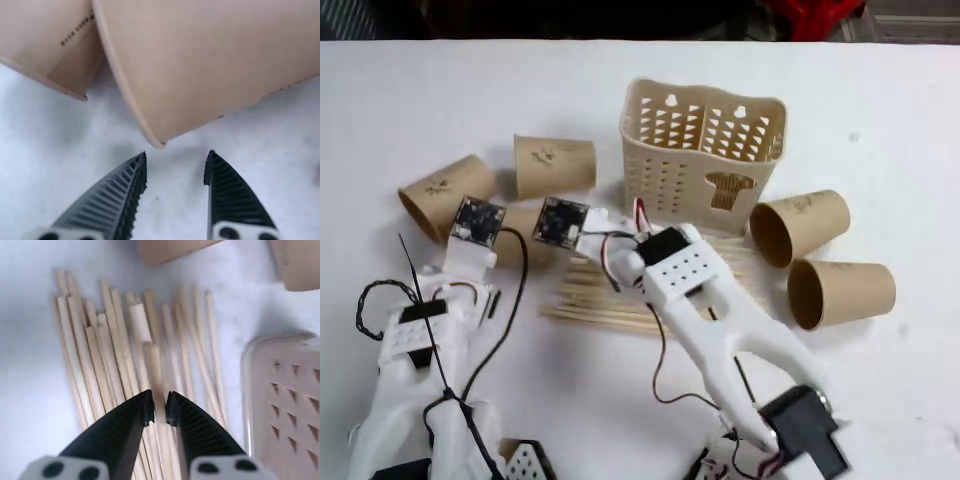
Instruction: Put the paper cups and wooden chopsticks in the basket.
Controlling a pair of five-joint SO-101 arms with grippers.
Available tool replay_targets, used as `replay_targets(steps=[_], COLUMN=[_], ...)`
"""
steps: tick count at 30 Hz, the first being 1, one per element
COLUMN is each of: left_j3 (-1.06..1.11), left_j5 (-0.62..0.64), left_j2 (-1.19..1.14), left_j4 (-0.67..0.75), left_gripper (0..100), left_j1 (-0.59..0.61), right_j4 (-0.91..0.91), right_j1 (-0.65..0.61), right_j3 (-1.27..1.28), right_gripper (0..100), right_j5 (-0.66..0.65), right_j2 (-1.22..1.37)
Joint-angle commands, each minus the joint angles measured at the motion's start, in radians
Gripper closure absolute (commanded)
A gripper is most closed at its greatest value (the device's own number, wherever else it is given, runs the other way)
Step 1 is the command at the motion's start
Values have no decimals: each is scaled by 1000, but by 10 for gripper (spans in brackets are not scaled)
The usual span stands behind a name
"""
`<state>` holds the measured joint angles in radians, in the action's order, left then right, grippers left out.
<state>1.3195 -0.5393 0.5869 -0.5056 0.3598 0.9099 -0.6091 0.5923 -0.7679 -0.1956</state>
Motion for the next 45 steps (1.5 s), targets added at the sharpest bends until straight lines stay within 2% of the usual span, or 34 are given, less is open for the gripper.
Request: replay_targets(steps=[1, 7, 19, 32, 39, 43, 45], left_j3=[-5, -5, -5, -5, -5, -5, -5], left_j5=[-9, -9, -9, -9, -9, -9, -9], left_j2=[39, 39, 39, 39, 39, 39, 39], left_j4=[21, 21, 21, 21, 23, 25, 25], left_gripper=[804, 804, 804, 804, 804, 804, 804], left_j1=[-12, -12, -12, -12, -12, -12, -12], right_j4=[2, 62, 197, 189, 189, 153, 102], right_j1=[21, 64, 165, 203, 309, 381, 410], right_j3=[-26, -117, -546, -821, -1000, -1045, -1043], right_gripper=[951, 981, 982, 982, 982, 982, 982], right_j5=[71, 150, 321, 388, 388, 528, 551], right_j2=[-128, -251, -300, -292, -291, -291, -285])
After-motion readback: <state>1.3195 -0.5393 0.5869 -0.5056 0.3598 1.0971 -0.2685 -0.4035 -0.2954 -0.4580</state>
